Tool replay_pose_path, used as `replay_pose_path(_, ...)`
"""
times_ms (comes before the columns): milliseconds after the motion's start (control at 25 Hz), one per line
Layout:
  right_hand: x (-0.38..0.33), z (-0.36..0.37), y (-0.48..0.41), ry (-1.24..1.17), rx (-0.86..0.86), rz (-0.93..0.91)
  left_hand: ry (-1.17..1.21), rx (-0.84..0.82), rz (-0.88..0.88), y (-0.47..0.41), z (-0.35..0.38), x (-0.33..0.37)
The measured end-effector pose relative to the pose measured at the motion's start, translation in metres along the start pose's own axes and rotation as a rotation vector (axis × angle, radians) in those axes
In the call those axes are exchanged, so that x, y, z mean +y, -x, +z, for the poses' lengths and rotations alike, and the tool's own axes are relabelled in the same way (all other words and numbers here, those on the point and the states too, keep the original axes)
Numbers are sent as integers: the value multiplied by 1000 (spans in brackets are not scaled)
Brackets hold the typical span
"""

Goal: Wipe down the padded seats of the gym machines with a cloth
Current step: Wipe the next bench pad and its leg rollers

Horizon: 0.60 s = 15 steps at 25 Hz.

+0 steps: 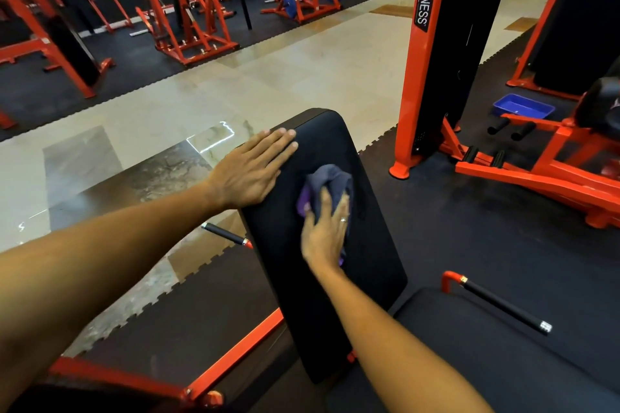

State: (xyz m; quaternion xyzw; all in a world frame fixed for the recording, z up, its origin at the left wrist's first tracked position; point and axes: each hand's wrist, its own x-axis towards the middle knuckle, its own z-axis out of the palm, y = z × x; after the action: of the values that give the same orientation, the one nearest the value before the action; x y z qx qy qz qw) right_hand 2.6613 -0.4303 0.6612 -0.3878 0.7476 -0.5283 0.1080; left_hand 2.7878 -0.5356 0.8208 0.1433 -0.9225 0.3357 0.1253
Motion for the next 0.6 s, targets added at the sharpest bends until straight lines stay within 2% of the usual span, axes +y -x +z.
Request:
replay_pose_path(80, -9, -12, -36, -149, 53, 329, -55, -49, 86, 3, -1, -2)
replay_pose_path(120, -23, -13, -50, -215, 64, 450, -72, -58, 95, 2, 0, -2)
replay_pose_path(160, -40, -11, -55, -247, 62, 497, -75, -62, 94, 1, 2, -2)
replay_pose_path(200, -57, -6, -48, -262, 69, 470, -67, -65, 93, 1, 3, -2)
replay_pose_path(320, -82, 22, 16, -209, 96, 173, -46, -34, 76, 1, 5, -2)
replay_pose_path(400, -63, 31, 58, -122, 25, 27, -24, -48, 74, 1, 4, 0)
replay_pose_path(480, -36, 27, 63, -35, -54, -76, -32, -73, 78, 3, 1, 1)
replay_pose_path(560, -22, 19, 41, -43, -17, -35, -37, -82, 86, 1, -2, -1)
replay_pose_path(600, -22, 14, 25, -70, 27, 69, -33, -83, 87, 1, -3, -1)
